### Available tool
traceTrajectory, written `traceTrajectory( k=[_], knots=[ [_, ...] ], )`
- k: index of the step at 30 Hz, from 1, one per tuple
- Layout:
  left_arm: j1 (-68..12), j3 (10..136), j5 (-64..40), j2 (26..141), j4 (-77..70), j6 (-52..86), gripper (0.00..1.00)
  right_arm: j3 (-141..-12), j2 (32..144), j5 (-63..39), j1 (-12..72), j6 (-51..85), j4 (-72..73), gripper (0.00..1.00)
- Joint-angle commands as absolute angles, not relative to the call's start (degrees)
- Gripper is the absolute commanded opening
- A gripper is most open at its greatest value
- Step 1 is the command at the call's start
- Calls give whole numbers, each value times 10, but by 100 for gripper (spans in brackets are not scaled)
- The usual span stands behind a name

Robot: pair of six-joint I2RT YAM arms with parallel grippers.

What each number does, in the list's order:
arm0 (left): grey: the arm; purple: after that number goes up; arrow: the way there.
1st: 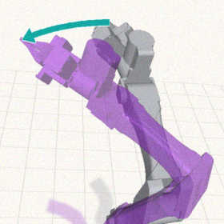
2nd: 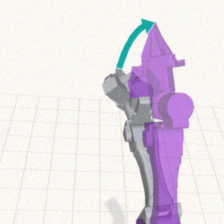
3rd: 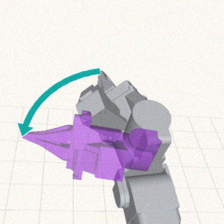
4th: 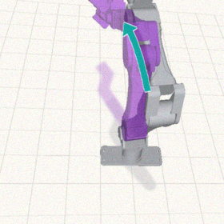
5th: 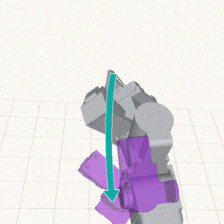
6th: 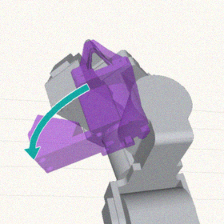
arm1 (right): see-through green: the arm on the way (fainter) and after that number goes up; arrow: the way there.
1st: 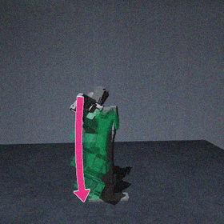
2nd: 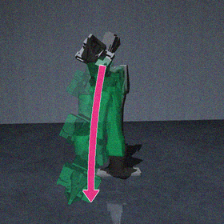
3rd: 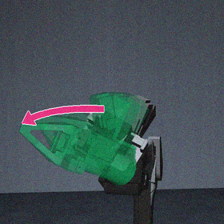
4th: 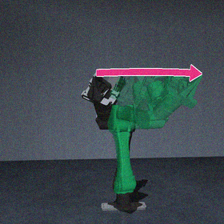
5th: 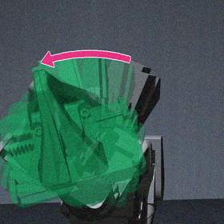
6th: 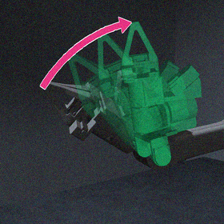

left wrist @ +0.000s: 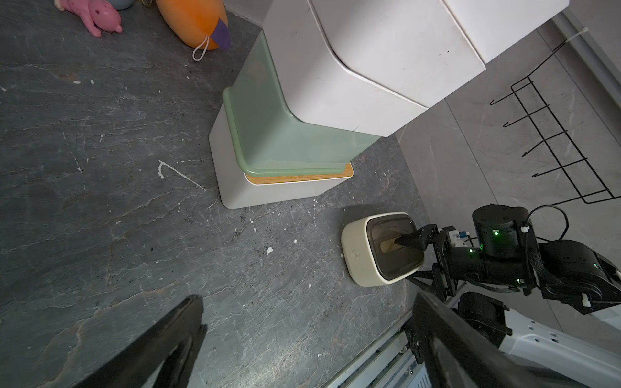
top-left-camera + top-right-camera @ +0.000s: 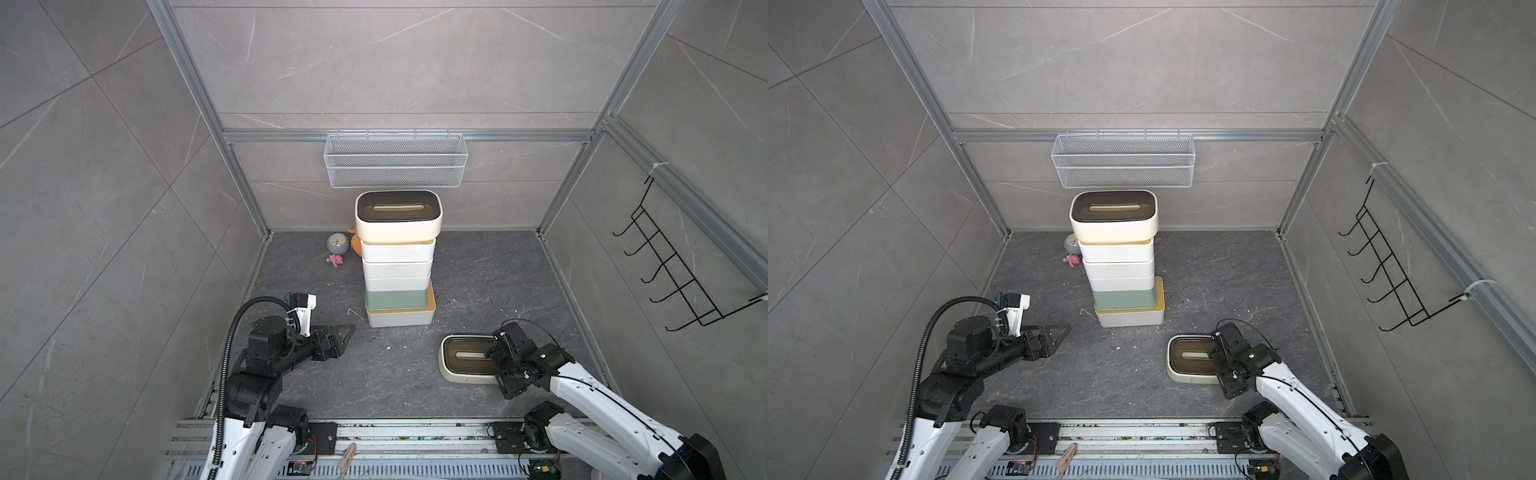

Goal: Stack the tissue boxes
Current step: Pick up the tissue box from the center of the board.

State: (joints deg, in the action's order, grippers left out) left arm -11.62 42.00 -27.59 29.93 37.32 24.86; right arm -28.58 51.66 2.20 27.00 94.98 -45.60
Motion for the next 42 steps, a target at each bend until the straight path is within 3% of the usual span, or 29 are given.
traceTrajectory(
  k=[1,29,33,36,42],
  knots=[
    [-116,419,-292,293,351,246,100,-271,511,35,269,967,-447,82],
    [-116,338,-300,298,227,338,99,-279,485,49,269,1000,-444,69],
    [-118,306,-313,294,167,377,99,-273,455,50,268,1006,-441,59],
    [-120,286,-321,291,132,401,99,-276,441,50,268,1008,-447,57],
    [-203,251,-271,292,76,421,98,-293,438,43,268,1000,-455,57]
  ],
)
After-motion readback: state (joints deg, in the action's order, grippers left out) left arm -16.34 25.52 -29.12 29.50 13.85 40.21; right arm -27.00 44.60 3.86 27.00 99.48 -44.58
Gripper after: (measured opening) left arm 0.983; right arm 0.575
